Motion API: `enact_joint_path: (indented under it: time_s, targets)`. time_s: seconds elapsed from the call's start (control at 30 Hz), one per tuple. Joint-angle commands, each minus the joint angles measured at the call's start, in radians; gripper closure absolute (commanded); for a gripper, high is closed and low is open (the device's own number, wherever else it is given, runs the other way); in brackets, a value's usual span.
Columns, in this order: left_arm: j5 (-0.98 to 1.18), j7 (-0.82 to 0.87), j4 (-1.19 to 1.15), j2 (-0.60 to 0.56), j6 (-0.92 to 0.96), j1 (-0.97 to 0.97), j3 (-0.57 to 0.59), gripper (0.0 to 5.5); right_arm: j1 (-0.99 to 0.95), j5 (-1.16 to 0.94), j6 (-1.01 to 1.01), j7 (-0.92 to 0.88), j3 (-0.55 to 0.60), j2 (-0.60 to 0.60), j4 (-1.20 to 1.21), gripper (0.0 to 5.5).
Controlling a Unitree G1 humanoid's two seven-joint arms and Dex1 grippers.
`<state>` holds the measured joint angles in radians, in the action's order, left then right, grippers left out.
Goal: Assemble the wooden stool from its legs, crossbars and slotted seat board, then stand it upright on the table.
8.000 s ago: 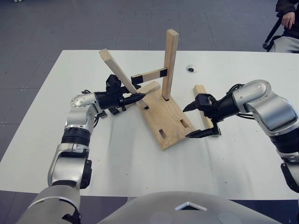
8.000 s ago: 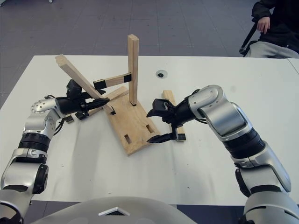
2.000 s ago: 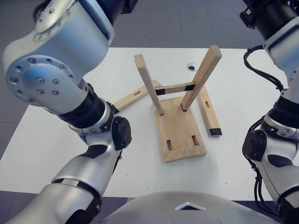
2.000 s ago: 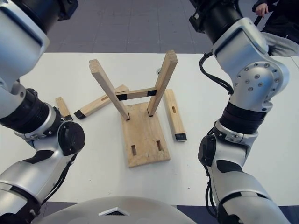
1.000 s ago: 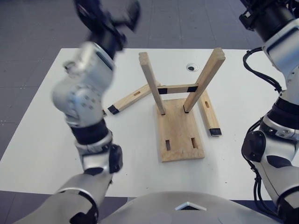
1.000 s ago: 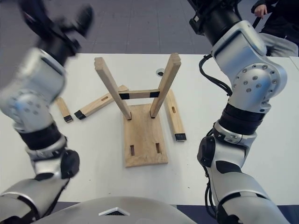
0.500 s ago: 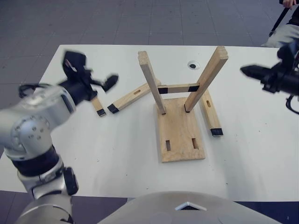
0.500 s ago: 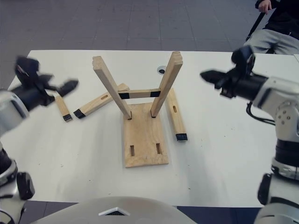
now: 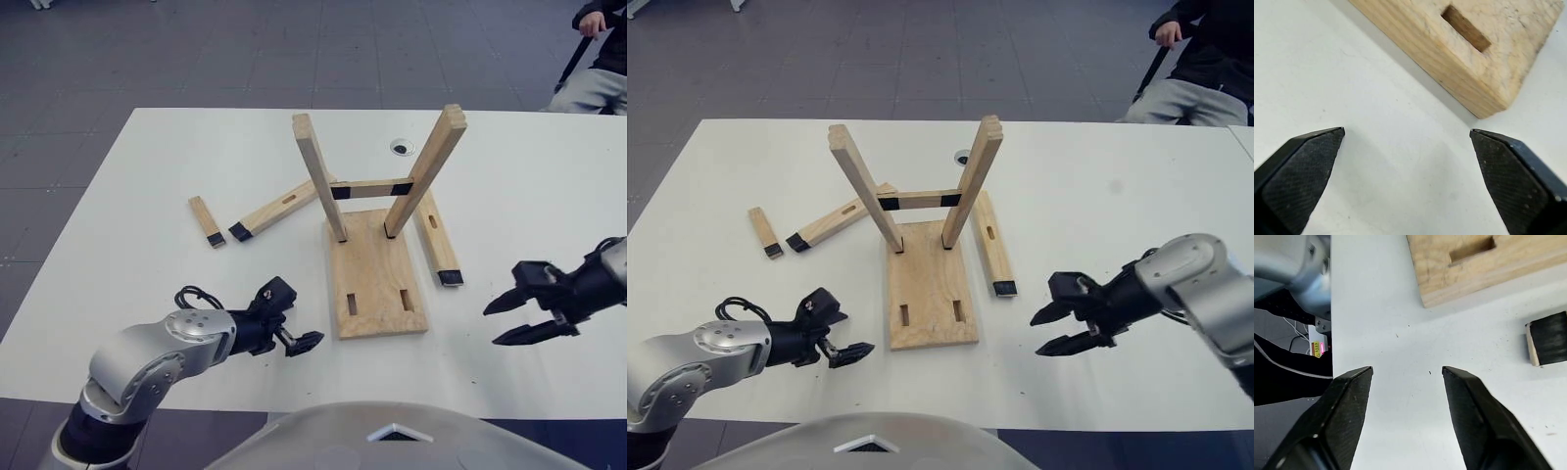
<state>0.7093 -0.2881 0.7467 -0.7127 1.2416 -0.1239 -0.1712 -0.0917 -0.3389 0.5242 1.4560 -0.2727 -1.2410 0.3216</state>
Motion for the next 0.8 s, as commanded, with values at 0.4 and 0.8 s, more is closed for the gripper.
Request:
enact_joint_path:
  time_s: [0.4, 0.8]
  targets:
    - [-0.249, 0.035, -0.200, 0.111, -0.128, 0.124, -0.121, 0.72, -0.091, 0.320, -0.132, -0.248, -0.236, 0.403, -0.171, 2.32]
    - [-0.306, 0.014, -0.287, 0.191, -0.142, 0.214, -0.039, 0.72, -0.325, 0.347, -0.109, -0.474, -0.156, 0.673, -0.481, 2.32]
